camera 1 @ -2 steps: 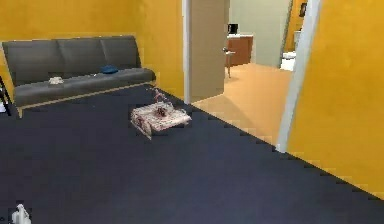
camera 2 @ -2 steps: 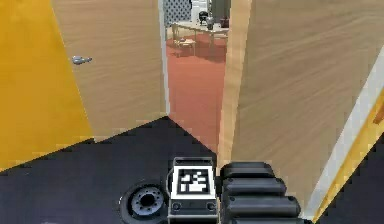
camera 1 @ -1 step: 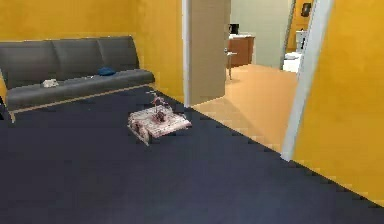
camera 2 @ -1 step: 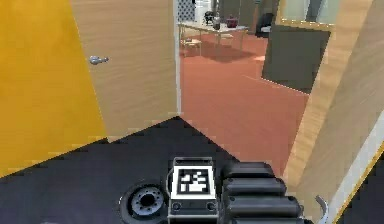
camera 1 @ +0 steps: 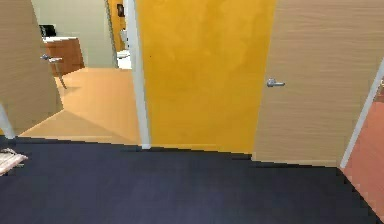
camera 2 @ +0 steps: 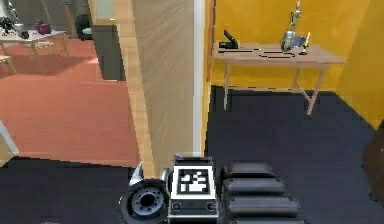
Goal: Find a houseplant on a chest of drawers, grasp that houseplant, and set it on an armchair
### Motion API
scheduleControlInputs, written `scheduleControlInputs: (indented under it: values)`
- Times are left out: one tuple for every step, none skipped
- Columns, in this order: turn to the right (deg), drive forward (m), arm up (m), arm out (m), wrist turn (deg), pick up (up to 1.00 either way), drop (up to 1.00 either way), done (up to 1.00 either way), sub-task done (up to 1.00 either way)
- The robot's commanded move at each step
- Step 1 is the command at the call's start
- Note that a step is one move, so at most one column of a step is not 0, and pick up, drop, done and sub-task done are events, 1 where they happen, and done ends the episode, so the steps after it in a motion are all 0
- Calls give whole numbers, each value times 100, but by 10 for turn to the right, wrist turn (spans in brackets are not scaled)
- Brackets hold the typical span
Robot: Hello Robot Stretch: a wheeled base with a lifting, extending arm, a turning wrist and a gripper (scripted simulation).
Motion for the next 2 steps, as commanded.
scheduleControlInputs:
  values:
    - [0,30,0,0,0,0,0,0,0]
    - [450,0,0,0,0,0,0,0,0]
